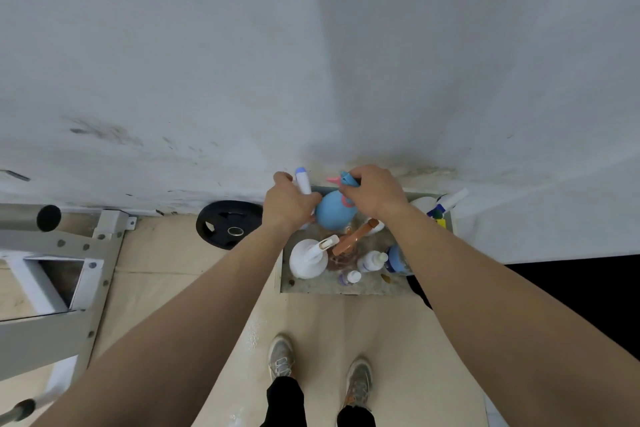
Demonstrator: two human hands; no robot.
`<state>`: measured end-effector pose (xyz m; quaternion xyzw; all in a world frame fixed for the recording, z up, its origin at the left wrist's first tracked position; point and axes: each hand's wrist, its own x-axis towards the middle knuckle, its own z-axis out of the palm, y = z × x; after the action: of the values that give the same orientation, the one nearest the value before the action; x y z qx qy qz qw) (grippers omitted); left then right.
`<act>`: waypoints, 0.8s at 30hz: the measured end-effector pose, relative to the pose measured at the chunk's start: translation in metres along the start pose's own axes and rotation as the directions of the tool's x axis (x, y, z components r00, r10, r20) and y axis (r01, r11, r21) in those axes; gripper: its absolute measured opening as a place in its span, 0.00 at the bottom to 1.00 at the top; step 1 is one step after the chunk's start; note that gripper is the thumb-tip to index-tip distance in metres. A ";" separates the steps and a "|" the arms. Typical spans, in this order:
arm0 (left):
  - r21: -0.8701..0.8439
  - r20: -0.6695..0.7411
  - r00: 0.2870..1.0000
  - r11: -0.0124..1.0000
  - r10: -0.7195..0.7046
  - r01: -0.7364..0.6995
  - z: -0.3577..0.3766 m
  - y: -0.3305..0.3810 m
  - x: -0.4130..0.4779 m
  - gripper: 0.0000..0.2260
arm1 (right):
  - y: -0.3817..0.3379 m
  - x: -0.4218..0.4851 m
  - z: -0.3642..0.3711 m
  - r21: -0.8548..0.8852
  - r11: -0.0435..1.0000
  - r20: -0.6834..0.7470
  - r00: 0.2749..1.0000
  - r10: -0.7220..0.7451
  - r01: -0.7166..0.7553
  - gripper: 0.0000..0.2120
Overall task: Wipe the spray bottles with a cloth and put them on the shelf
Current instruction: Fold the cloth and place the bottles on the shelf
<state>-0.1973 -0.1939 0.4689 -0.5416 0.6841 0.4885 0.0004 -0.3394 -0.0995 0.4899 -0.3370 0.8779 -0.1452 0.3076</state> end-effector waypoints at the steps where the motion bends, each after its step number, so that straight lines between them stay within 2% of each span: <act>1: -0.103 0.026 0.998 0.993 -0.060 0.063 0.001 0.001 0.001 0.33 | 0.000 -0.001 0.001 0.008 1.000 0.005 1.000 0.003 -0.003 0.05; 3: -0.277 0.056 0.989 0.950 -0.136 0.146 0.002 -0.001 0.005 0.34 | 0.000 -0.002 0.003 0.035 0.999 0.011 1.000 0.004 -0.005 0.07; 6: -0.488 0.116 0.965 0.833 -0.236 0.262 0.001 -0.008 0.011 0.29 | -0.002 -0.004 0.004 0.025 1.000 0.028 1.000 -0.011 0.011 0.08; 8: -0.560 0.171 0.950 0.768 -0.260 0.310 -0.001 -0.010 0.014 0.23 | -0.005 -0.004 0.004 0.011 1.000 0.038 0.999 -0.027 0.026 0.08; 10: -0.570 0.185 0.949 0.758 -0.256 0.316 -0.001 -0.010 0.016 0.15 | -0.007 -0.005 0.005 0.010 1.000 0.036 0.999 -0.026 0.026 0.10; 12: -0.580 0.197 0.947 0.749 -0.253 0.320 0.000 -0.007 0.013 0.12 | -0.007 -0.005 0.004 0.020 1.000 0.031 0.999 -0.012 0.011 0.11; 16: -0.579 0.193 0.943 0.744 -0.272 0.333 0.004 -0.001 0.005 0.13 | -0.004 -0.006 0.004 0.026 1.000 0.035 0.999 0.002 -0.003 0.10; 20: -0.592 0.110 0.930 0.729 -0.351 0.345 0.007 0.003 0.000 0.16 | -0.001 -0.008 0.003 0.036 0.999 0.042 0.999 0.013 -0.015 0.09; 24: -0.770 0.246 0.885 0.476 -0.395 0.426 0.008 0.009 -0.005 0.13 | 0.001 -0.008 0.001 0.034 0.999 0.023 1.000 0.018 -0.018 0.08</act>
<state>-0.2062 -0.1849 0.4735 -0.6203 0.2371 0.7385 -0.1166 -0.3343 -0.0933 0.4921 -0.3253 0.8748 -0.1536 0.3246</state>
